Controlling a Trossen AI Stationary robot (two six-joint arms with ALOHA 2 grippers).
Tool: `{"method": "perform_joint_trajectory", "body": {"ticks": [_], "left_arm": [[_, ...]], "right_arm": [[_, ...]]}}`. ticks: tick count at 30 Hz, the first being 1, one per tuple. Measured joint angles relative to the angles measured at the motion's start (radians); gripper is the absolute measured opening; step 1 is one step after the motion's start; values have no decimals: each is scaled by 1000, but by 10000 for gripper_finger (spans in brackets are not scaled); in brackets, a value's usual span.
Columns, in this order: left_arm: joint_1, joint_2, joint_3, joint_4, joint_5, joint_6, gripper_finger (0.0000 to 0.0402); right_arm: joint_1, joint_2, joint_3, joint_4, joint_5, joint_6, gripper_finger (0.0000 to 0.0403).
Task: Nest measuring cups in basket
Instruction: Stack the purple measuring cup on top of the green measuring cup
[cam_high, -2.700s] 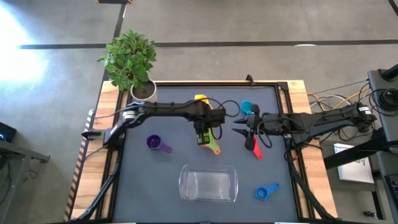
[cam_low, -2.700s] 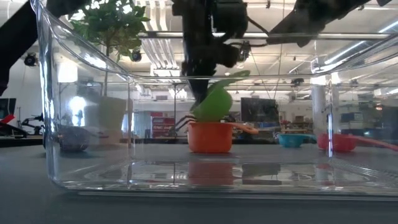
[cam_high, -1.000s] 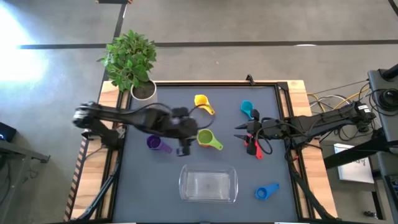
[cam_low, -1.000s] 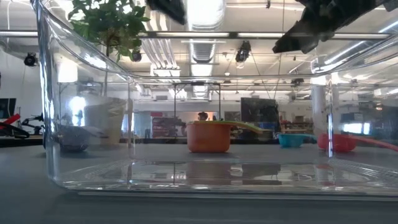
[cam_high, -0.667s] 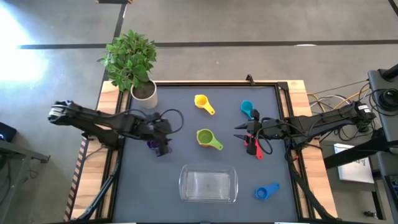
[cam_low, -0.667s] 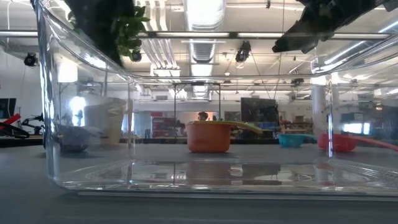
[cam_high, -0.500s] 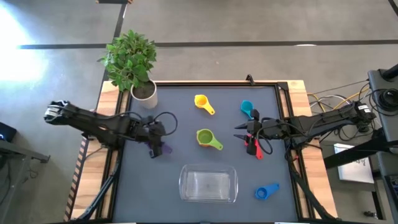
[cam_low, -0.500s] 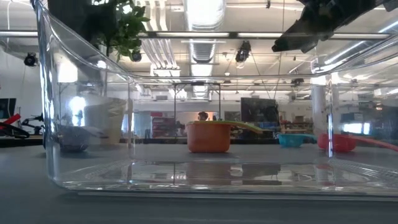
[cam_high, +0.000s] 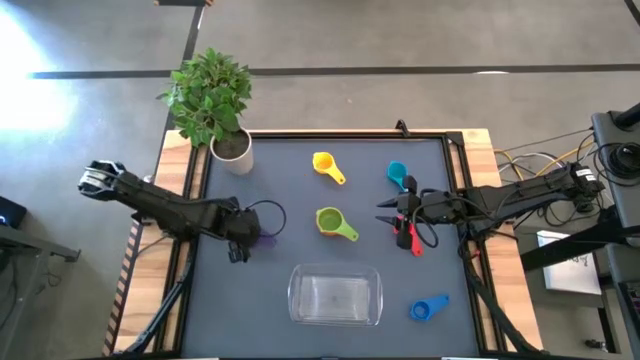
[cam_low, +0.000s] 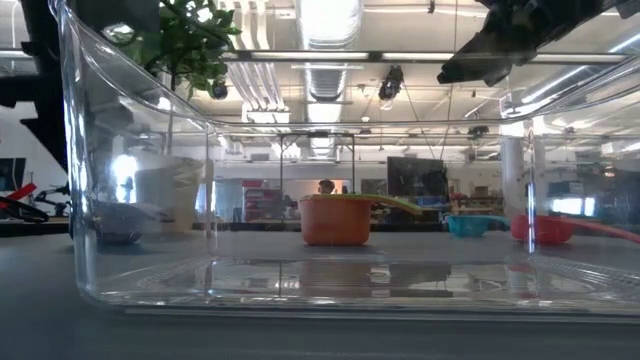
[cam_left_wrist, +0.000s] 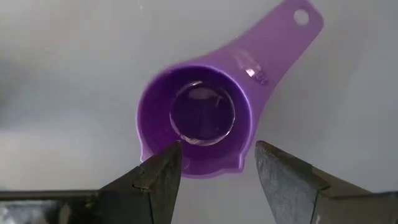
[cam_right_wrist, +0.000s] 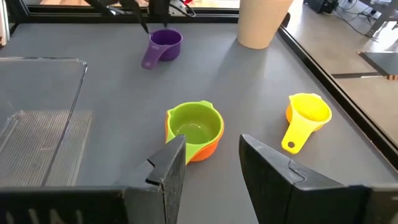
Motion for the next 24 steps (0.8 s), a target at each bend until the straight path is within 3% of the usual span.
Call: {"method": "perform_joint_trajectory", "body": {"ticks": [11,14,19,24], "left_arm": [[-9,186,0,25,8,38,179],[-8,217,0,24,7,59,143],[-7,233,2,19,7,76,20],[-8,202,92,-51,-46,76,6]], "right_arm": [[0,0,0,0,0,6,139],[0,0,0,-1,-1,6,139],[0,0,0,-1,-3,6,139],[0,0,0,0,-3,5,139]]}}
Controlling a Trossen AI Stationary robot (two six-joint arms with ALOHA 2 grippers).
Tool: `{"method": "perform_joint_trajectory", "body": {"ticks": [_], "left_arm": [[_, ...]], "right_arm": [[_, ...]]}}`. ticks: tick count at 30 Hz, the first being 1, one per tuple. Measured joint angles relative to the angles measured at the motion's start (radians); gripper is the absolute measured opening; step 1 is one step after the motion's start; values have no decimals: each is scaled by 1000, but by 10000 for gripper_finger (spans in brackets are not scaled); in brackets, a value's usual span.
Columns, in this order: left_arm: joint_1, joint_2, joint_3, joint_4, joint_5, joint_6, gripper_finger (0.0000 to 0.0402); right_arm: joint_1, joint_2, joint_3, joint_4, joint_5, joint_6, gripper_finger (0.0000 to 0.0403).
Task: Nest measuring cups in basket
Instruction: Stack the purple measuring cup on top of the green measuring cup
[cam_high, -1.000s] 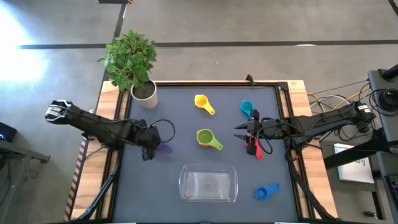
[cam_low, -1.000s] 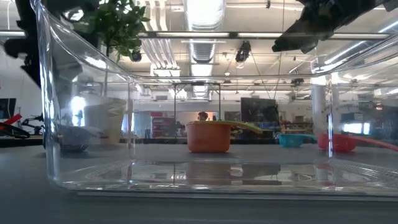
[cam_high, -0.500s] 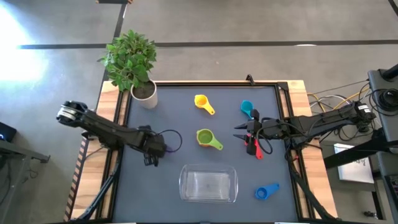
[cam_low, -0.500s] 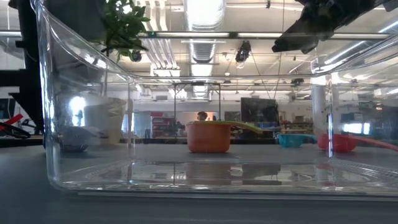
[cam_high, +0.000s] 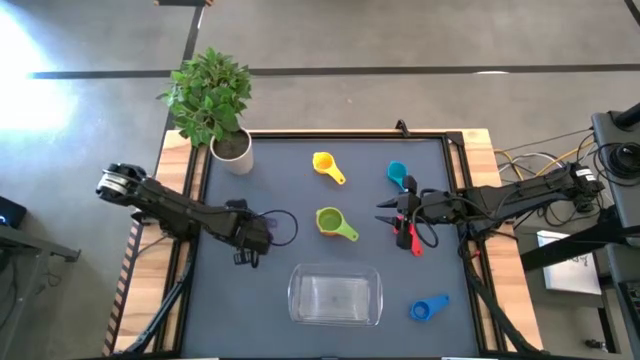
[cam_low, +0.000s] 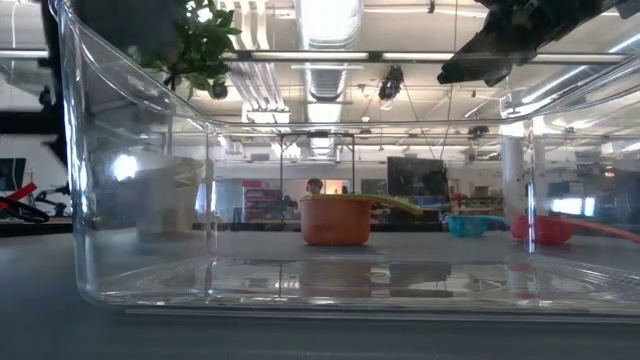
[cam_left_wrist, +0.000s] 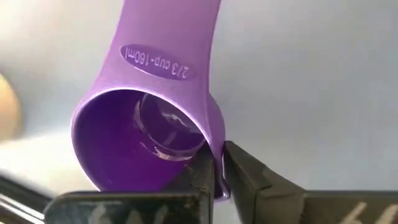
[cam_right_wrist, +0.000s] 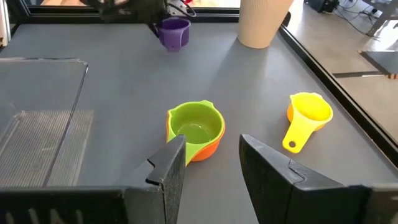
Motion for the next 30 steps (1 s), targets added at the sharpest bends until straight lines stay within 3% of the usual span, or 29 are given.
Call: {"method": "perform_joint_trajectory", "body": {"ticks": [7,17,24,30], "left_arm": [[1,11,281,-3,-113,144,3],[35,203,642,5,-195,481,1],[85,317,686,127,-185,678,1],[145,367,672,188,-103,771,1]], "right_arm": [[0,0,0,8,3,1,139],[61,-106,11,46,19,-27,139],[79,-204,-7,45,56,-27,139],[78,-222,-26,46,56,-34,139]]}}
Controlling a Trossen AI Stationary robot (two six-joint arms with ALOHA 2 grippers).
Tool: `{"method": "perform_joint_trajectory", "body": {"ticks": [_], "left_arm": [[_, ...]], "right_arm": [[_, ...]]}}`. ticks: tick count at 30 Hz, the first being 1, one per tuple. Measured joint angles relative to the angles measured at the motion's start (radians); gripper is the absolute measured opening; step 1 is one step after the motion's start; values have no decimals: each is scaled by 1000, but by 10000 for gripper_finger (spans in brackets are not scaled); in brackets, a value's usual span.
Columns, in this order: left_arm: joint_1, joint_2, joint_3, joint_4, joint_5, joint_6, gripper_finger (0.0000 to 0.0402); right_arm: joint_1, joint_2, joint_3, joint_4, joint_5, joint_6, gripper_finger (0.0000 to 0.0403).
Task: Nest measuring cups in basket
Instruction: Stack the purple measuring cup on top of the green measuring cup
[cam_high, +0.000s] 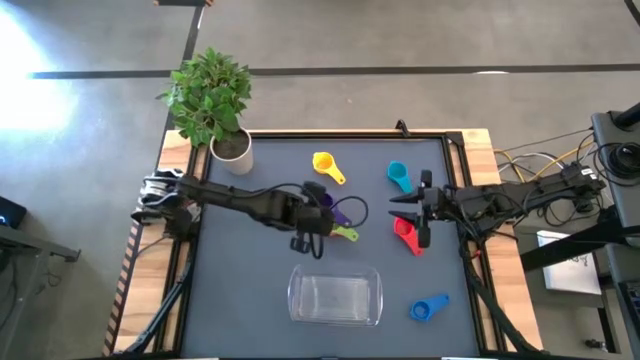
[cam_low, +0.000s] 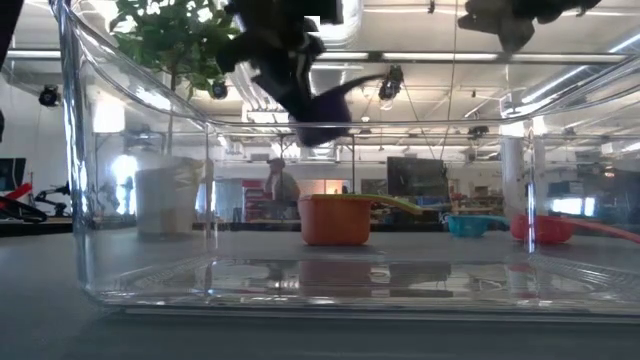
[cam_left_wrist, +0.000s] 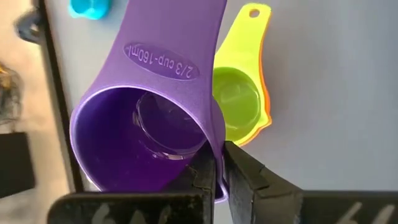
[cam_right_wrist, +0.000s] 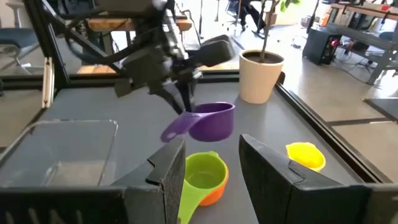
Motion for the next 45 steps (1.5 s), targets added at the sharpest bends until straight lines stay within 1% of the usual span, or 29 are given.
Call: {"method": "perform_joint_trajectory", "body": {"ticks": [4,7,10,12,16,21,25,31,34,38,42,45], "left_arm": [[38,28,-1,35,80,35,0],[62,56,-3,39,125,53,0],[78,79,-3,42,144,59,0],[88,95,-3,50,181,62,0],[104,135,-5,81,256,84,0],[129,175,-5,76,276,76,7],[146,193,-2,87,348,64,19],[167,199,3,79,371,62,35],[171,201,10,73,373,66,56],[177,202,21,71,371,66,102],[182,201,21,77,368,61,155],[186,197,21,77,366,45,188]], "right_arm": [[0,1,-12,4,0,-7,139],[0,-1,-22,51,-1,-7,139],[0,-1,-27,104,-47,2,139],[0,-1,-27,118,-61,-13,139],[-1,-2,-28,136,-56,-63,139],[-1,-3,-28,166,-53,-146,139],[-2,-4,-28,164,-51,-213,139],[-2,1,-32,157,-48,-241,139],[-2,0,-32,164,-1,-272,139],[-3,4,-32,203,81,-338,139],[-5,17,-35,243,88,-377,139],[-17,29,-36,244,86,-380,139]]}}
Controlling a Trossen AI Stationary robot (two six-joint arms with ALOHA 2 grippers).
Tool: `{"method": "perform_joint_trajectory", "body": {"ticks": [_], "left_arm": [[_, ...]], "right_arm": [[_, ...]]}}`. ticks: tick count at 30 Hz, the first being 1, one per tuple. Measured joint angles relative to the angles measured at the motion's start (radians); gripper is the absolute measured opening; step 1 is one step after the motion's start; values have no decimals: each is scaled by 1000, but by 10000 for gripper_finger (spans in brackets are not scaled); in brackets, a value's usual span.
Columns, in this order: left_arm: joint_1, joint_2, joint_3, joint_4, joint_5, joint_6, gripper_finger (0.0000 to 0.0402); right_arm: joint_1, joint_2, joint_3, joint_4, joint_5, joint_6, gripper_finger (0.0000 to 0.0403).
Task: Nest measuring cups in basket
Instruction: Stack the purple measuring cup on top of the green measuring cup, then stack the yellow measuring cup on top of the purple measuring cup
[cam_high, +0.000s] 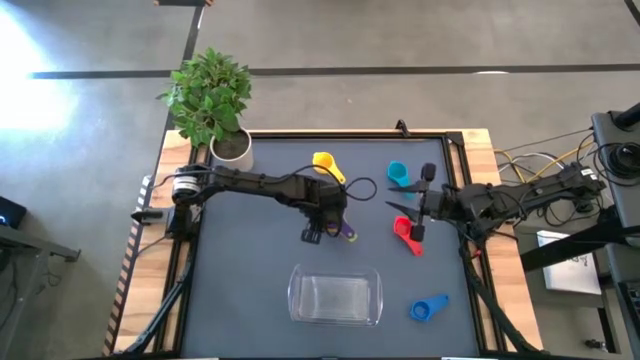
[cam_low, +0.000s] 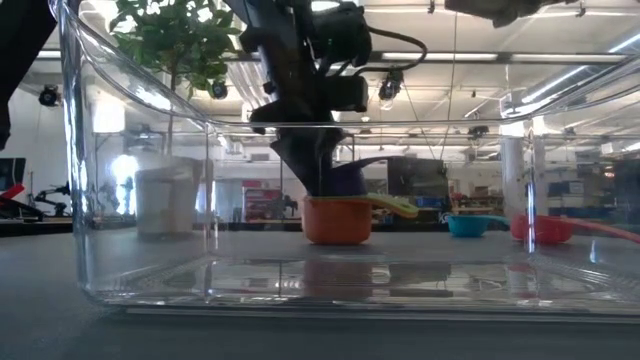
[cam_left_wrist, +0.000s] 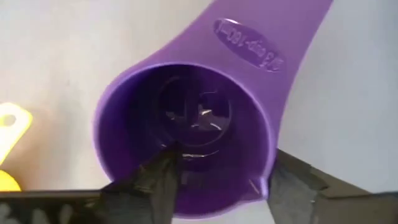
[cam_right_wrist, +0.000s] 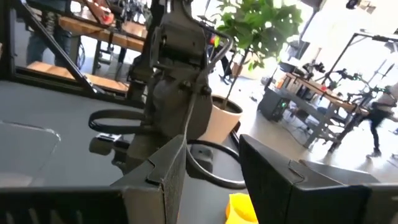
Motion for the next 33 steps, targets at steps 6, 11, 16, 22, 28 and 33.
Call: {"method": "perform_joint_trajectory", "body": {"ticks": [6,11,16,22,28,33], "left_arm": [[2,-20,0,-2,-1,-28,216],[2,-51,0,-3,0,-53,217],[2,-79,-3,1,0,-61,217],[2,-139,-42,65,16,-61,217],[3,-277,-223,248,36,-75,206],[5,-449,-474,571,36,-132,193]], "right_arm": [[-30,32,0,4,0,3,139],[-38,53,0,12,0,4,139],[-38,62,0,14,0,4,139],[-38,62,0,9,0,19,139],[-39,63,-2,-13,0,41,139],[-79,63,-2,-44,1,98,139]]}}
